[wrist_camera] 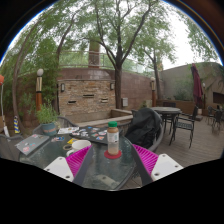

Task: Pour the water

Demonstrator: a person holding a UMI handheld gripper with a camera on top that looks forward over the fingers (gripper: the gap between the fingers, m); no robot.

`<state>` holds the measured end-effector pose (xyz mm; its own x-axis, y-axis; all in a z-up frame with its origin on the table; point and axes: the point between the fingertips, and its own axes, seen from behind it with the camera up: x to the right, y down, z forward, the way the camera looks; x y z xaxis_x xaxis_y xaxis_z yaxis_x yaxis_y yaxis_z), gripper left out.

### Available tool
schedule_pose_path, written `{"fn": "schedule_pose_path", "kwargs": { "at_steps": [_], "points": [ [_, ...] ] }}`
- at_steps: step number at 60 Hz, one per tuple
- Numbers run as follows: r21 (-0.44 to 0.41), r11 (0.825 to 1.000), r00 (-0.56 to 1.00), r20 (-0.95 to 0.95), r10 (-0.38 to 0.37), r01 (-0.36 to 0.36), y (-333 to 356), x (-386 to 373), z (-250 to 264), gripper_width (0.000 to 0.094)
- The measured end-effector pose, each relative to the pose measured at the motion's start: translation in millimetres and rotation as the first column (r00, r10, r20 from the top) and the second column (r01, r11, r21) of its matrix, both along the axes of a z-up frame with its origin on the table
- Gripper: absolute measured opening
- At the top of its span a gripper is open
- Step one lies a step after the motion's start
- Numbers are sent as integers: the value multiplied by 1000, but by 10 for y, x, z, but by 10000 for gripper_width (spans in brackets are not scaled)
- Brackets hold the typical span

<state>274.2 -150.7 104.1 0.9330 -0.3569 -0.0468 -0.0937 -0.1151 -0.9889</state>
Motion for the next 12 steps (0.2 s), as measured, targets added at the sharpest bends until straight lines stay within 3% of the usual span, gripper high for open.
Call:
{"fn": "schedule_pose_path", "kwargs": {
  "at_steps": [12],
  "points": [
    [-43, 998, 998, 29, 52, -50, -419, -284, -36, 830]
  ]
}}
